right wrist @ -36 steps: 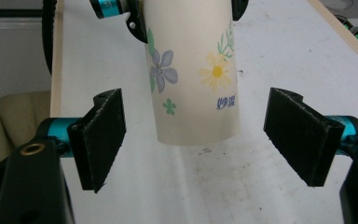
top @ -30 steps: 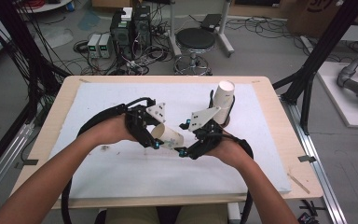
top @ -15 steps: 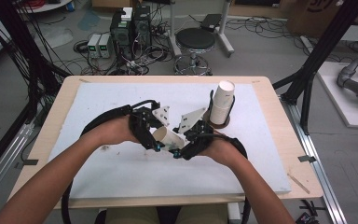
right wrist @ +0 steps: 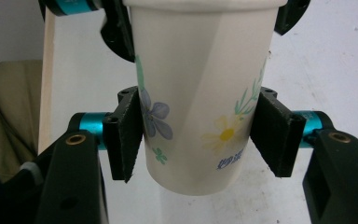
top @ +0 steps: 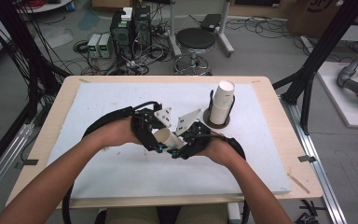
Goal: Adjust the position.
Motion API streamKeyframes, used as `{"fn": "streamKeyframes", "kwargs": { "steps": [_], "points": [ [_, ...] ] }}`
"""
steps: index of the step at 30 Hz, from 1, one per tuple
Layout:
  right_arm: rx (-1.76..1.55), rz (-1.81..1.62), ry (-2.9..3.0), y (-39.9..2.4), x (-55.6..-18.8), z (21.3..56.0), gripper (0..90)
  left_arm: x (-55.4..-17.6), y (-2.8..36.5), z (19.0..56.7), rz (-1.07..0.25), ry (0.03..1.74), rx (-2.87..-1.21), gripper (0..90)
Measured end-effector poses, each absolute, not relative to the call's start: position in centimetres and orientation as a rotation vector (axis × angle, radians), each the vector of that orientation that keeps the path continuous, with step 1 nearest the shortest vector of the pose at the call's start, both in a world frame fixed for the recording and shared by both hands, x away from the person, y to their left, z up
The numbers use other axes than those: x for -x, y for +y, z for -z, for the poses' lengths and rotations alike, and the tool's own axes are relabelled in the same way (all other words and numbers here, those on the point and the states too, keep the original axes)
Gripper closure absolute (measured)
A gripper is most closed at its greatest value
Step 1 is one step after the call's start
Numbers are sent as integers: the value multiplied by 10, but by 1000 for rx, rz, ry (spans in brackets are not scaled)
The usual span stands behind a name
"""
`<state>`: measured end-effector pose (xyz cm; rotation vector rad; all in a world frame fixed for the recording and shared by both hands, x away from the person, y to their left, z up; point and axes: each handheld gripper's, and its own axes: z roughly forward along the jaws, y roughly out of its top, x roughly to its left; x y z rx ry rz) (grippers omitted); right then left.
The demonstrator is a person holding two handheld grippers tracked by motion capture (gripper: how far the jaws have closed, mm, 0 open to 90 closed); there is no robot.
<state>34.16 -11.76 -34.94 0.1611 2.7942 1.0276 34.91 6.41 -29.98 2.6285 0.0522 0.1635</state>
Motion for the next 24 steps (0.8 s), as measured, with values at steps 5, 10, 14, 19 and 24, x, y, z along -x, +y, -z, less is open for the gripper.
{"fn": "streamKeyframes", "kwargs": {
  "steps": [5, 10, 14, 19, 24],
  "points": [
    [-182, -999, 2813, -122, -343, 350, 402, -351, 76, 301, -190, 93, -2520, 202],
    [-216, -1012, 2803, -134, -345, 351, 403, -352, 97, 302, -177, 162, -2406, 200],
    [-255, -1035, 2777, -146, -344, 353, 401, -352, 117, 305, -186, 234, -2303, 201],
    [-338, -1128, 2715, -169, -341, 357, 393, -349, 144, 320, -221, 362, -2148, 198],
    [-424, -1232, 2626, -194, -336, 363, 389, -341, 166, 342, -252, 449, -2028, 196]
  ]
}}
